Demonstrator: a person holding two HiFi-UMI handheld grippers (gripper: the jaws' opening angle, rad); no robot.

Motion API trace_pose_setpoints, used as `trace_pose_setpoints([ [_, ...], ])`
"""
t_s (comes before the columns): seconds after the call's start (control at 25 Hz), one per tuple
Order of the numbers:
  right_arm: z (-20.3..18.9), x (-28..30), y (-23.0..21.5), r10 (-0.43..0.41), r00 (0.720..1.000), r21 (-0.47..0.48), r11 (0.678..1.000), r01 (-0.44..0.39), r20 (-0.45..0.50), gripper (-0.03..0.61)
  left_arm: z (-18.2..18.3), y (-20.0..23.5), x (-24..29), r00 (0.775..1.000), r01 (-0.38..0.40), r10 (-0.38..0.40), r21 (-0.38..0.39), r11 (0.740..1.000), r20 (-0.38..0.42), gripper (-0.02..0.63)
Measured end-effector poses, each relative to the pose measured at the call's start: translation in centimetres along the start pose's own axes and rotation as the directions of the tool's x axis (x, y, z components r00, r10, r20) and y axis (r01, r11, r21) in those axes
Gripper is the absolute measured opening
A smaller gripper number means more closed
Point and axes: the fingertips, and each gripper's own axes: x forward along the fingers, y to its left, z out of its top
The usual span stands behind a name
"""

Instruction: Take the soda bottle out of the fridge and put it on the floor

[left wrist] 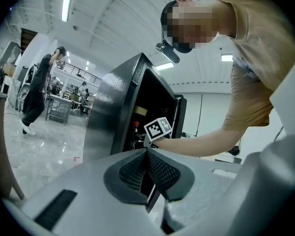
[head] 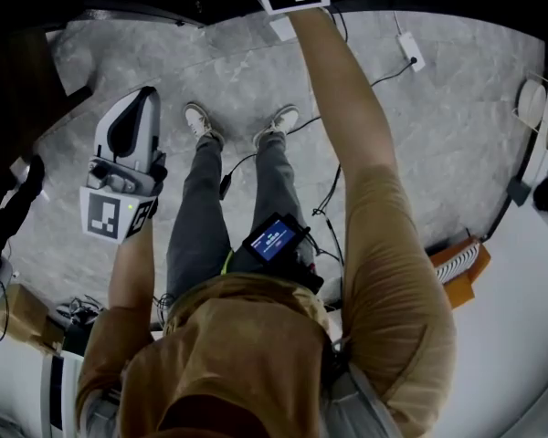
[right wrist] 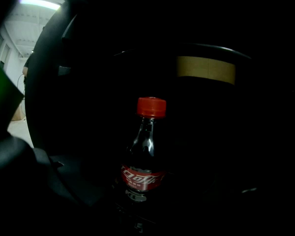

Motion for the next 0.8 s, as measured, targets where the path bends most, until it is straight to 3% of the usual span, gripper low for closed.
trace_pose_setpoints([
  [0.2,-0.7,-1.3,0.7,-0.008,1.0,-0.053,0.999,0.009,0.027,0.301,-1.2,-1.1,0.5,0.999,0.031,-0.031,-0.001,1.0,-0.017,0.002],
  [0.56,-3.8,-6.5,0.1,0.016,0.998,-0.029,0.999,-0.015,0.06,0.299,-3.8,-3.8,2.8,0.995,0.09,-0.089,0.017,0.996,-0.049,0.002],
  [0.8,-5.9,-13.0,1.3,0.005,0.997,-0.115,0.993,0.004,0.074,0.299,-6.0,-6.7,3.2,0.986,0.154,-0.154,0.008,0.988,-0.064,0.002],
])
